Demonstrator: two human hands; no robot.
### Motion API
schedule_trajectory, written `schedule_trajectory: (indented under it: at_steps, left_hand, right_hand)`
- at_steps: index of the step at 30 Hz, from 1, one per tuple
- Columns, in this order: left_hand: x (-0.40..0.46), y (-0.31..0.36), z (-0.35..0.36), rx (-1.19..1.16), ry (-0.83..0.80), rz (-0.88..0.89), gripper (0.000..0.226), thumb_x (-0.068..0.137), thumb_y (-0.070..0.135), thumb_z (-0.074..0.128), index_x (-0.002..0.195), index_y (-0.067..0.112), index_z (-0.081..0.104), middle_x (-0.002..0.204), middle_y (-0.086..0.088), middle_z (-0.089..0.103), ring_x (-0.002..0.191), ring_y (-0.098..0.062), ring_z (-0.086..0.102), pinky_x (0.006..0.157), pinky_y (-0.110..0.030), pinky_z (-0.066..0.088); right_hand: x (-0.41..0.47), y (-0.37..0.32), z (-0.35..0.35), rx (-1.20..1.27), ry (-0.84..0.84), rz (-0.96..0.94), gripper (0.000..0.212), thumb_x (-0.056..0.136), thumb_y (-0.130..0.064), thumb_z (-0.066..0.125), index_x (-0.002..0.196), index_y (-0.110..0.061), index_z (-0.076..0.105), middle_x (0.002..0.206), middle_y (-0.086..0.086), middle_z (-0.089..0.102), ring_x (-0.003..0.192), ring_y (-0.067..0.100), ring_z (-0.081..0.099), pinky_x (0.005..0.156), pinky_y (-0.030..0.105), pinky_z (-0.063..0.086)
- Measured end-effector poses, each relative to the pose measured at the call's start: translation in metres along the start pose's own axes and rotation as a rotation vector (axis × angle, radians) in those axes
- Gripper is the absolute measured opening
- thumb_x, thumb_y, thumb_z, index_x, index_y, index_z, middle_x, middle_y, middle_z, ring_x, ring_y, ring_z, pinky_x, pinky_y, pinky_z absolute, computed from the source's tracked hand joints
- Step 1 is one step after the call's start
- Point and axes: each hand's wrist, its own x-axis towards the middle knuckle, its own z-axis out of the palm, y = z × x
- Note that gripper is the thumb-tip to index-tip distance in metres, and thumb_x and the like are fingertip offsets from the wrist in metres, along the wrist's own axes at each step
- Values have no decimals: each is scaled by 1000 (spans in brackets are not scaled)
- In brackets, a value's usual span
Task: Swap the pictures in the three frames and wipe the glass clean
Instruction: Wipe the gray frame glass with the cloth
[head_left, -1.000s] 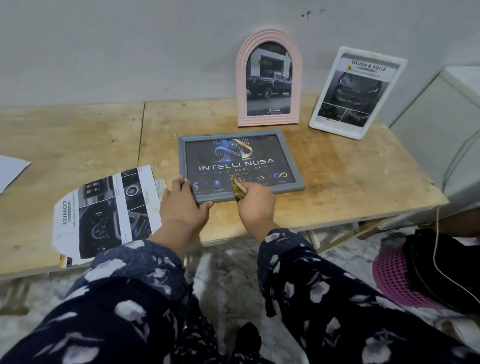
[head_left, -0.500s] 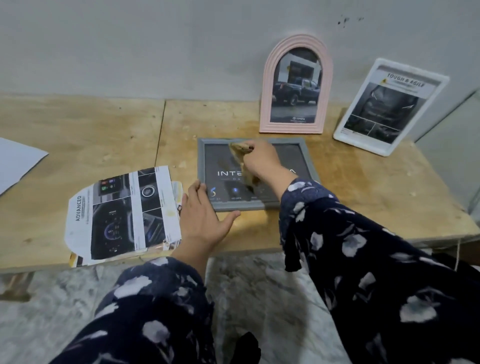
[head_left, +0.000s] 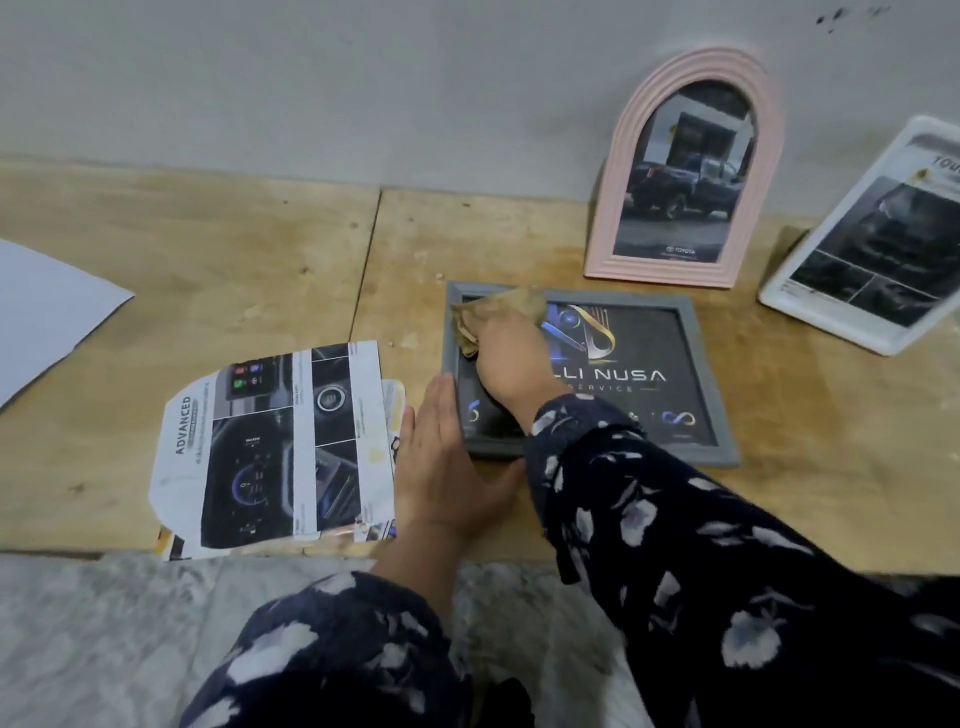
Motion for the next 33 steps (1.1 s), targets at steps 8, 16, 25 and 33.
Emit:
schedule_trajectory:
  at_steps: [8, 16, 25, 33]
  left_hand:
    - [-1, -1, 3, 45, -4, -22, 116, 64, 77, 50, 146, -3, 28, 146, -16, 42, 133, -30, 45, 115, -44, 21]
    - [-3, -1, 2, 79, 7, -9, 115, 64, 78, 48, 146, -1, 31, 148, -13, 41, 136, -27, 40, 116, -41, 20]
    - [-1, -2, 1, 134, 28, 21, 115, 67, 81, 44, 148, 2, 27, 151, -10, 35, 141, -22, 31, 118, -39, 16]
    - [-1, -1, 3, 131, 14, 8, 114, 68, 79, 46, 148, 0, 27, 151, -13, 36, 140, -25, 32, 117, -43, 20]
  right_hand:
    - [-57, 11, 5, 146, -39, -86, 43, 91, -9, 46, 131, -19, 57, 126, 4, 63, 113, 25, 59, 92, 30, 41]
    - [-85, 34, -39, 613, -246, 43, 29, 90, -12, 59, 114, -24, 70, 112, -6, 70, 104, 6, 60, 94, 22, 45]
    - [-11, 58, -74, 285, -27, 209, 51, 85, 4, 50, 127, -23, 62, 126, 9, 61, 110, 29, 58, 89, 31, 45]
    - [-31, 43, 6, 121, 5, 230, 34, 80, 1, 46, 102, -17, 66, 98, 7, 65, 92, 30, 63, 69, 31, 45]
